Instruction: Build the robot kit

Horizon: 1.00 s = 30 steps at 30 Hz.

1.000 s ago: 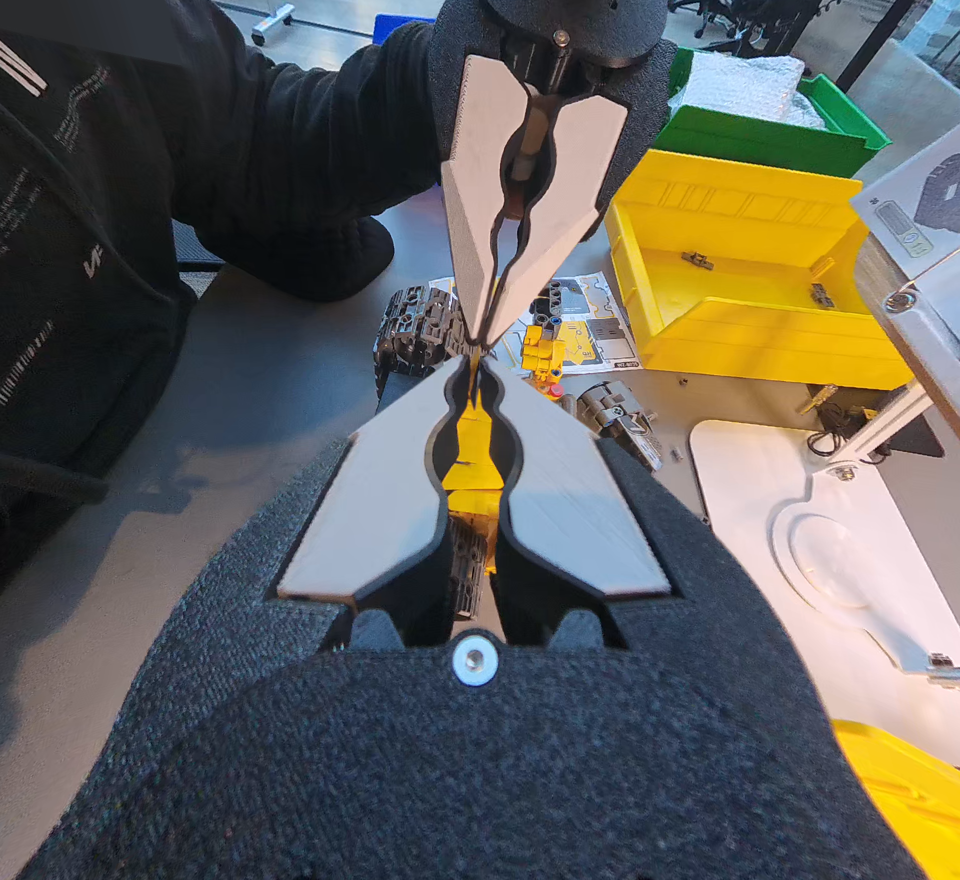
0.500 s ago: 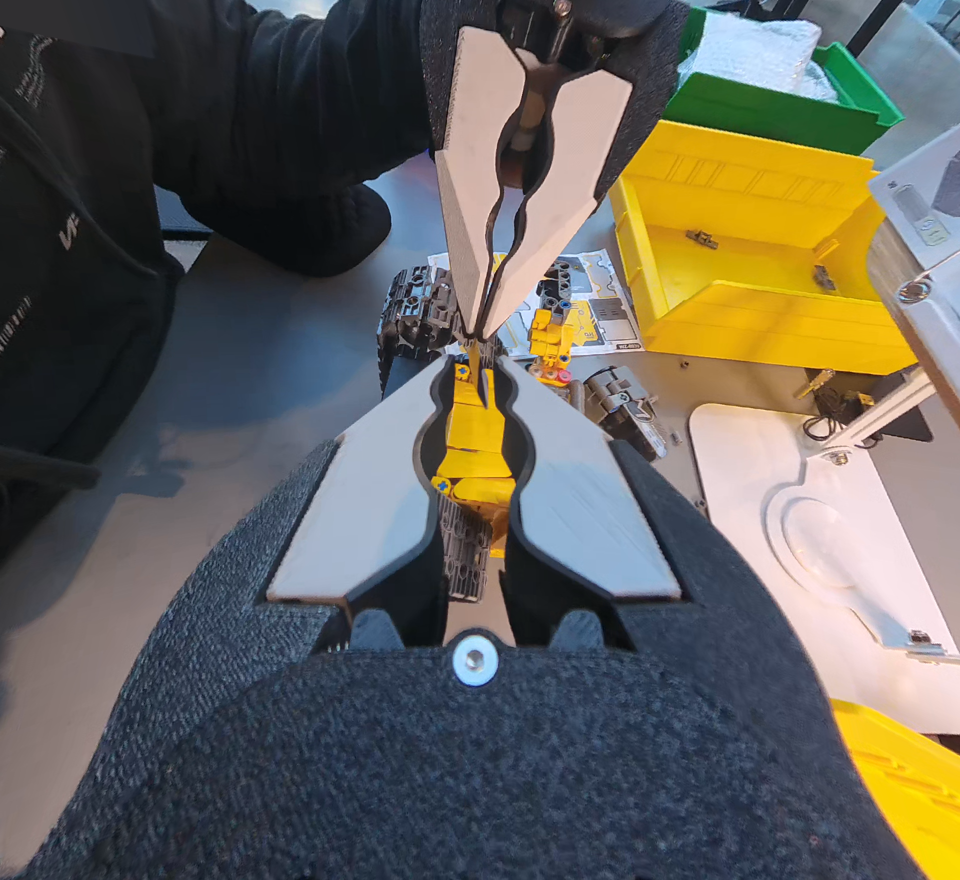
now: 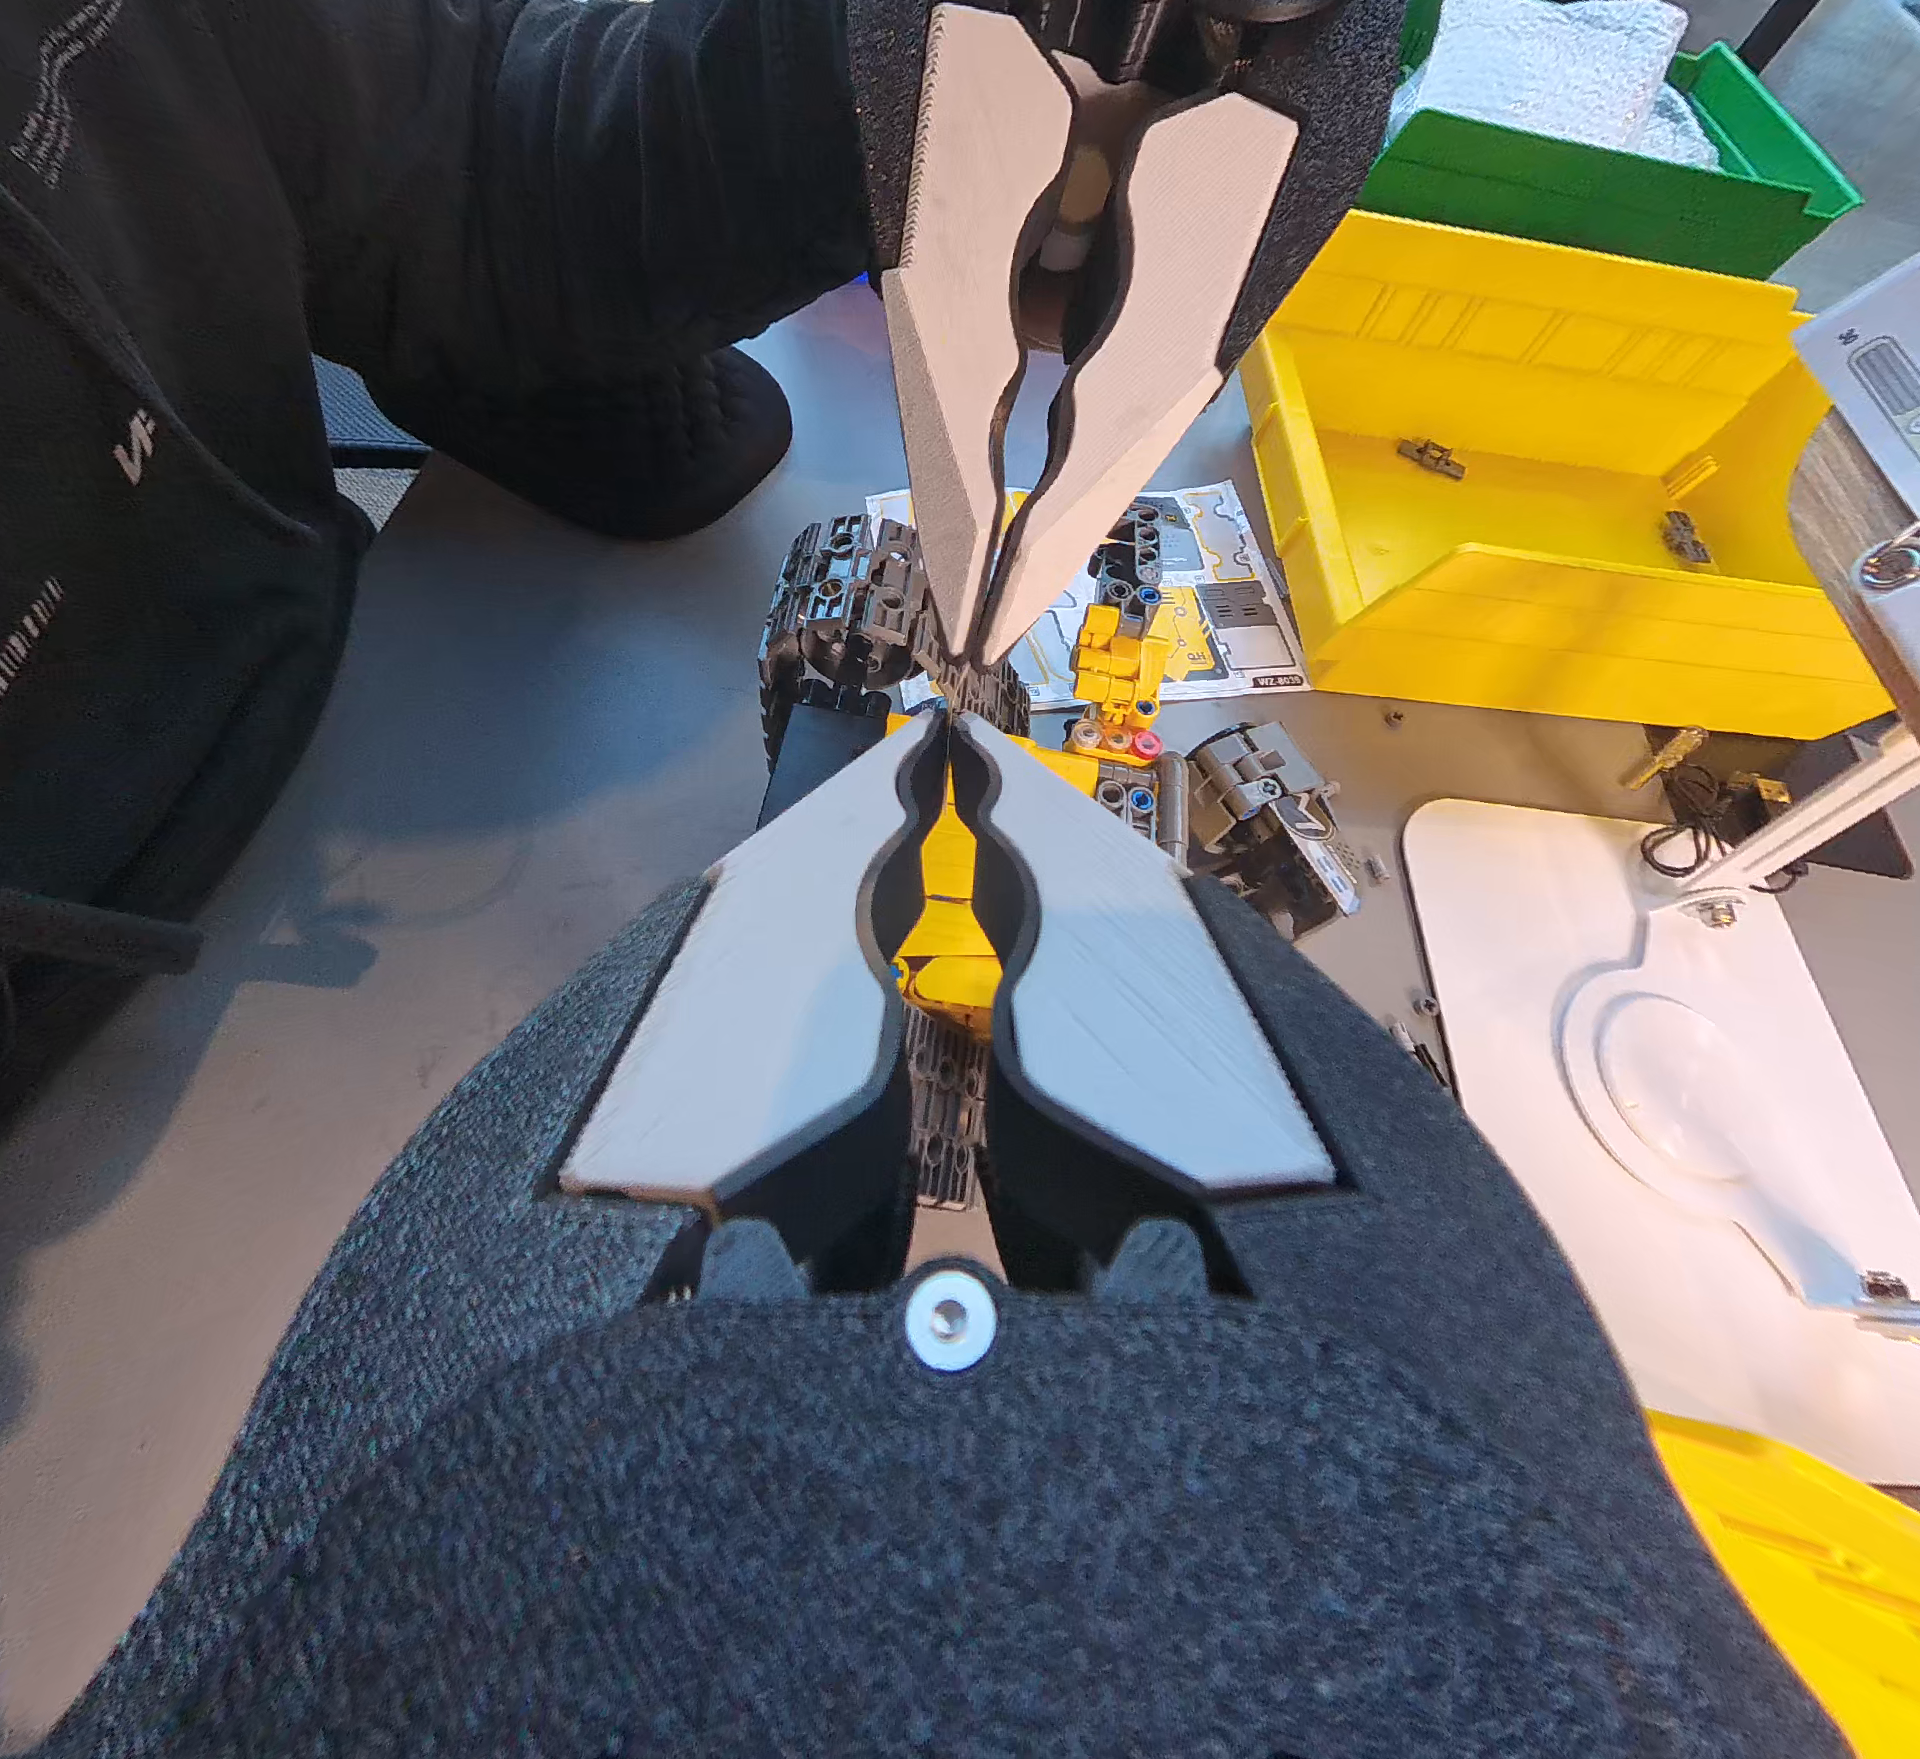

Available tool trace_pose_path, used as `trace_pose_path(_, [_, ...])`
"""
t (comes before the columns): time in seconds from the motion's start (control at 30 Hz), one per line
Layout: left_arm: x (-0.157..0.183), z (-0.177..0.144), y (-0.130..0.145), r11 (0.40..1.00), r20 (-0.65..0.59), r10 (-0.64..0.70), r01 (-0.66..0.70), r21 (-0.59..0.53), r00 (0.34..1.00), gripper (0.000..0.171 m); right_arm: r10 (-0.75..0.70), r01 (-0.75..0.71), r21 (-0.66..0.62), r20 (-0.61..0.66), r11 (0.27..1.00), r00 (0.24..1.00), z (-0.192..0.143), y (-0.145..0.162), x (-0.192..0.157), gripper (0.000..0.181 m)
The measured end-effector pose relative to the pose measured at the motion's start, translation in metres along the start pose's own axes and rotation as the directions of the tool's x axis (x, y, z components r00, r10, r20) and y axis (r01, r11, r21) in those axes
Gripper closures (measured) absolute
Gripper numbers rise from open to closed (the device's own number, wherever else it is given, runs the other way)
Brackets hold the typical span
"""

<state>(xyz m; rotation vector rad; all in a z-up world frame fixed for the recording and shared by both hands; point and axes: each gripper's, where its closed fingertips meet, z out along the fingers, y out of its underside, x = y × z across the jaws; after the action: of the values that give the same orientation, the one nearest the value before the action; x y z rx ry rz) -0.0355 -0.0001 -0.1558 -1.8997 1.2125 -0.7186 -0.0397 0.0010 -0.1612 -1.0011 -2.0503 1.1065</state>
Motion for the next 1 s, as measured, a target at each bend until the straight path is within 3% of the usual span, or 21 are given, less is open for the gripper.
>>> trace_pose_path(1.0, [-0.0033,-0.0034,0.0031,1.0,0.008,-0.008,0.008,0.003,1.0,0.171,0.017,-0.017,0.017,-0.028,1.0,0.999,-0.0024,0.0016,0.0074,0.173])
